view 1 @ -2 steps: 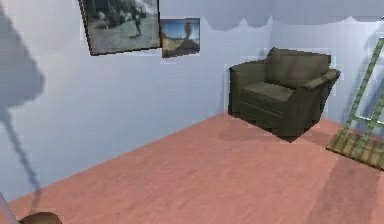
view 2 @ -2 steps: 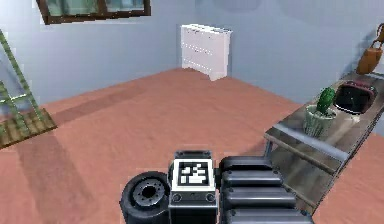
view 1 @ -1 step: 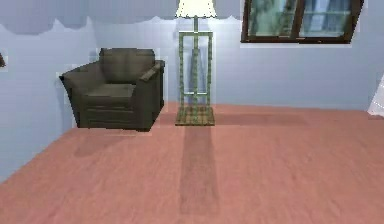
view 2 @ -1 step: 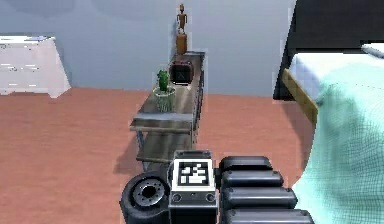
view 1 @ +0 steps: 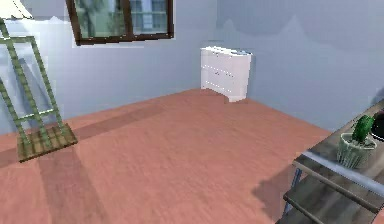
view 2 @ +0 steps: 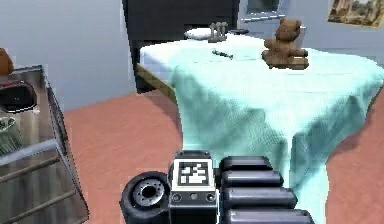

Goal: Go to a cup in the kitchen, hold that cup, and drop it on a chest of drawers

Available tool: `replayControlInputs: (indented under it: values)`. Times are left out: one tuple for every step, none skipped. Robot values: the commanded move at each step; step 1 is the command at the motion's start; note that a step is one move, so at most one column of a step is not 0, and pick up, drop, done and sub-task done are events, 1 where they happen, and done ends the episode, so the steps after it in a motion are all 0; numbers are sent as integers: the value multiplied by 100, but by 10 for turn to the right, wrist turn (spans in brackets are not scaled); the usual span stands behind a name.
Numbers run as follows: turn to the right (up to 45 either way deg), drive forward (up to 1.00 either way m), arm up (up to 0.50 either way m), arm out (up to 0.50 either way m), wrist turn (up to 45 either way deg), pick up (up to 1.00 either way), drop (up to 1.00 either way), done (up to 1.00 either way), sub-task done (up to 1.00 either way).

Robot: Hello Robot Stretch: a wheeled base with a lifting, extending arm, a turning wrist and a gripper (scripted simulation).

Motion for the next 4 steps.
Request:
replayControlInputs:
  values:
    - [0,100,0,0,0,0,0,0,0]
    - [0,100,0,0,0,0,0,0,0]
    - [0,100,0,0,0,0,0,0,0]
    - [120,0,0,0,0,0,0,0,0]
